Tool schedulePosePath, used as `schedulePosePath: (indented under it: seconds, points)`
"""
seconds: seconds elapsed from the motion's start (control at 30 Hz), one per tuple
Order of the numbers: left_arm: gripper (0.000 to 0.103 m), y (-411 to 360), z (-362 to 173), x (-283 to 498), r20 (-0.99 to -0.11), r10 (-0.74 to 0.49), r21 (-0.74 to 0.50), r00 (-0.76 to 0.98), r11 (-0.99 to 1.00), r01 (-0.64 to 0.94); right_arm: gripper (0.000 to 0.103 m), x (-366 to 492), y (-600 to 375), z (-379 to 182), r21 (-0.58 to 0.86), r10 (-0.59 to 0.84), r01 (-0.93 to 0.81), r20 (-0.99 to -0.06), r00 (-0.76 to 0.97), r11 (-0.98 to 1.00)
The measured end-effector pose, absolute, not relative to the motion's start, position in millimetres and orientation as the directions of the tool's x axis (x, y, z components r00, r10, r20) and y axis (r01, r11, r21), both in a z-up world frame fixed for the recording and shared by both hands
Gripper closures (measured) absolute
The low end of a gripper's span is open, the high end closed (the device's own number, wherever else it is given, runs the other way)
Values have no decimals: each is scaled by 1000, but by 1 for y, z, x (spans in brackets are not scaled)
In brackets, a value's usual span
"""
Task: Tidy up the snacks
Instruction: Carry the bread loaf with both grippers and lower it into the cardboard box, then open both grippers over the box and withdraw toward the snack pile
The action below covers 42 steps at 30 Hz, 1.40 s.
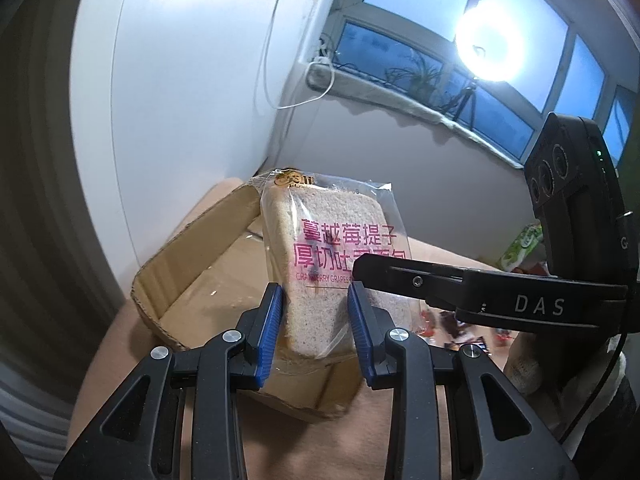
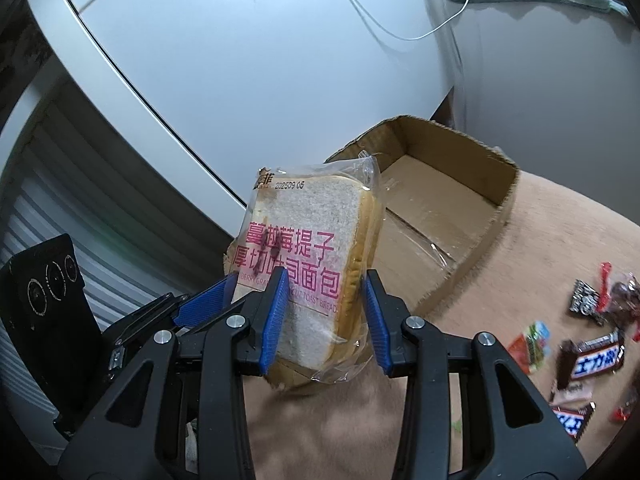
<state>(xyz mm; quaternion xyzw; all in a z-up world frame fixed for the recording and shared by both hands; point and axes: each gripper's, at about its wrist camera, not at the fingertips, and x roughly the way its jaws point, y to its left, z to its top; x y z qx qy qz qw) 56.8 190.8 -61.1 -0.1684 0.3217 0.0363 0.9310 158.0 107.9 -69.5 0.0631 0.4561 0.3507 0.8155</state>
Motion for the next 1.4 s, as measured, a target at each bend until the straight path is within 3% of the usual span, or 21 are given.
schedulePosePath:
  seconds: [0.57, 0.63, 0.7, 0.97, 1.07, 1.23, 1.4]
  points:
    - [71, 193, -74, 67, -659, 36, -212, 751, 949, -232, 62, 172, 120, -82, 331, 545, -504, -754, 367, 798]
    - [71, 194, -73, 64, -656, 40, -212, 754, 949, -235, 59, 169, 117, -80, 317, 536, -505, -754, 379, 803]
    - [71, 194, -71, 61, -653, 44, -209, 756, 949, -235, 46, 166, 112, -76, 303, 528, -502, -750, 399, 810]
    - [70, 175, -58, 49, -634, 80, -150, 769, 963, -224, 44, 149, 83, -57, 233, 481, -486, -732, 483, 842]
    - [59, 166, -53, 46, -622, 85, -137, 778, 967, -215, 43, 138, 66, -48, 191, 459, -483, -716, 527, 854]
    - [50, 145, -42, 41, -600, 64, -129, 797, 976, -175, 37, 117, 24, -36, 174, 455, -470, -667, 591, 865]
    - [50, 123, -35, 37, -586, 27, -132, 810, 983, -128, 37, 103, -38, -26, 220, 433, -387, -633, 642, 896]
